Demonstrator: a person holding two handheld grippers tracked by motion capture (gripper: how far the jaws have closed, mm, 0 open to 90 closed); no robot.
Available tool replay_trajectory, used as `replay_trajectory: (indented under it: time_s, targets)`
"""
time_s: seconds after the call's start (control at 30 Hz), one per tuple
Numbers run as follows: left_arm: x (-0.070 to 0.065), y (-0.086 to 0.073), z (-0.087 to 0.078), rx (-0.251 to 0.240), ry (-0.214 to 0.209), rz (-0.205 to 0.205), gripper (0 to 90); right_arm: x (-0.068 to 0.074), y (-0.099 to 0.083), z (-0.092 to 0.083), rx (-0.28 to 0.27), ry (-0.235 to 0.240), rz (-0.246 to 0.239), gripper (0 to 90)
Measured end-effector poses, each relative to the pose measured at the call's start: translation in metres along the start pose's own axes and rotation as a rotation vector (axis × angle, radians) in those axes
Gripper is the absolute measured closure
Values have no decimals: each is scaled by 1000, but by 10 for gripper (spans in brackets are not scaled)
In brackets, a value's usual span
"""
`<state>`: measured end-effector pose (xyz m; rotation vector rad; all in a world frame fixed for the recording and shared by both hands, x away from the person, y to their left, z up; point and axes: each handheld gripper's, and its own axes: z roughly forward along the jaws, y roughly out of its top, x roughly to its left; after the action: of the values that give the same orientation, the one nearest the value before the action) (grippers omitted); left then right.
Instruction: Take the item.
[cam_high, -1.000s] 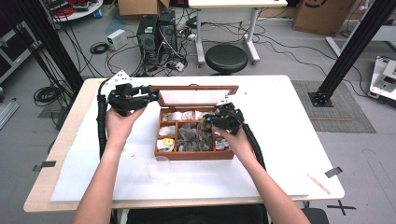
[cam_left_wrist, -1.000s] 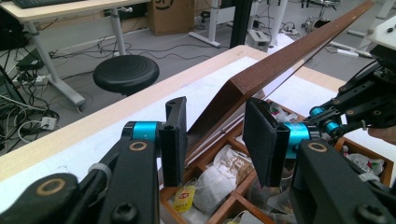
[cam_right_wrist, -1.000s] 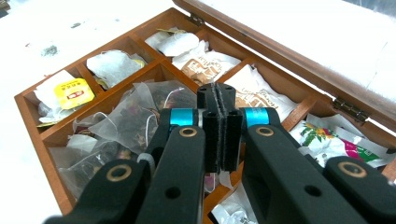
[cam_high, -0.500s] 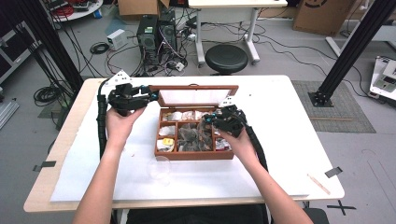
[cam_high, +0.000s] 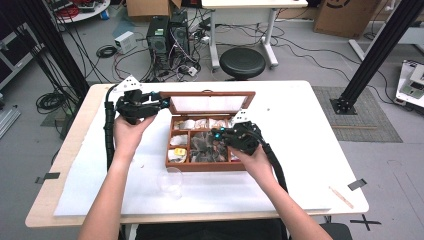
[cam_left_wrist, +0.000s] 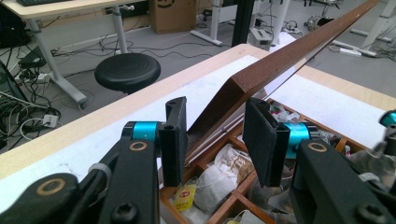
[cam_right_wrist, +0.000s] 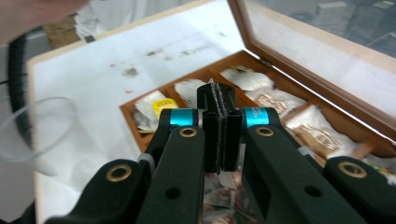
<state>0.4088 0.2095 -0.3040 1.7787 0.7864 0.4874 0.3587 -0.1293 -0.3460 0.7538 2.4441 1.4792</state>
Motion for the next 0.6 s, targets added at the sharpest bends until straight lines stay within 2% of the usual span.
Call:
replay_trajectory:
  time_s: [0.43,0.6]
  targets:
    - [0,0,0,1,0,-4,600,20,4,1,-25,57,-37,900]
    - [0,-1,0,1,-1,-3,600,35,7,5,-31,91,-64,900]
